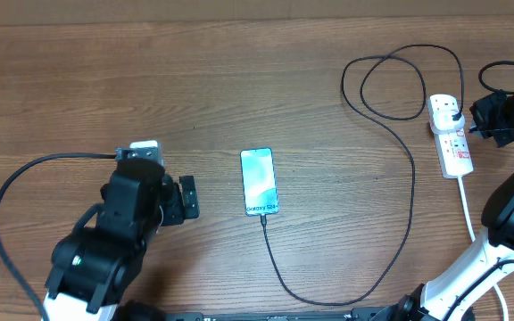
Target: Plug charger to phone and switch on socket
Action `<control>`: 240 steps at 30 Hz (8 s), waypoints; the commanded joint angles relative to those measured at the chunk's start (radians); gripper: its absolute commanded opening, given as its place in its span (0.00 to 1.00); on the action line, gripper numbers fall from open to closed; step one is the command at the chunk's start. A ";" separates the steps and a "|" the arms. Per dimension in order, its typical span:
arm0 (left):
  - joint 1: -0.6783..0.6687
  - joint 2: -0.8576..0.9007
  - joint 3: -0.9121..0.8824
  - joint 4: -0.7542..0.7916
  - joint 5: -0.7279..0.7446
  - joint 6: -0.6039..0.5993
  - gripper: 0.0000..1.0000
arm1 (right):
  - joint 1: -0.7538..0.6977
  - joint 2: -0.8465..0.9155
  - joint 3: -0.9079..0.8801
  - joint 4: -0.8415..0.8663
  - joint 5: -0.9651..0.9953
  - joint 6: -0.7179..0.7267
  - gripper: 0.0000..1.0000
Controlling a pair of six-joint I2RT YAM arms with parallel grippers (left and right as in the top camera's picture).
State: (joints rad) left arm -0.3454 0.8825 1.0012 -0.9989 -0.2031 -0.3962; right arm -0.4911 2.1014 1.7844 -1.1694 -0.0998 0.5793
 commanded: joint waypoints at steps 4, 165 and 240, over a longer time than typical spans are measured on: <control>-0.001 -0.105 0.004 0.004 -0.014 0.000 1.00 | -0.002 0.020 0.023 0.012 0.008 -0.006 0.04; 0.414 -0.878 0.003 -0.310 -0.014 -0.011 1.00 | 0.304 -1.493 -0.018 0.408 -0.121 -0.117 0.11; 0.414 -0.878 0.003 -0.310 -0.014 -0.011 1.00 | 0.494 -1.571 -0.841 0.425 0.068 -0.221 1.00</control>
State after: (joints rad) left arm 0.0616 0.0158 1.0008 -1.3125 -0.2073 -0.3965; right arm 0.0006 0.5514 1.0325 -0.8143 0.0200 0.3653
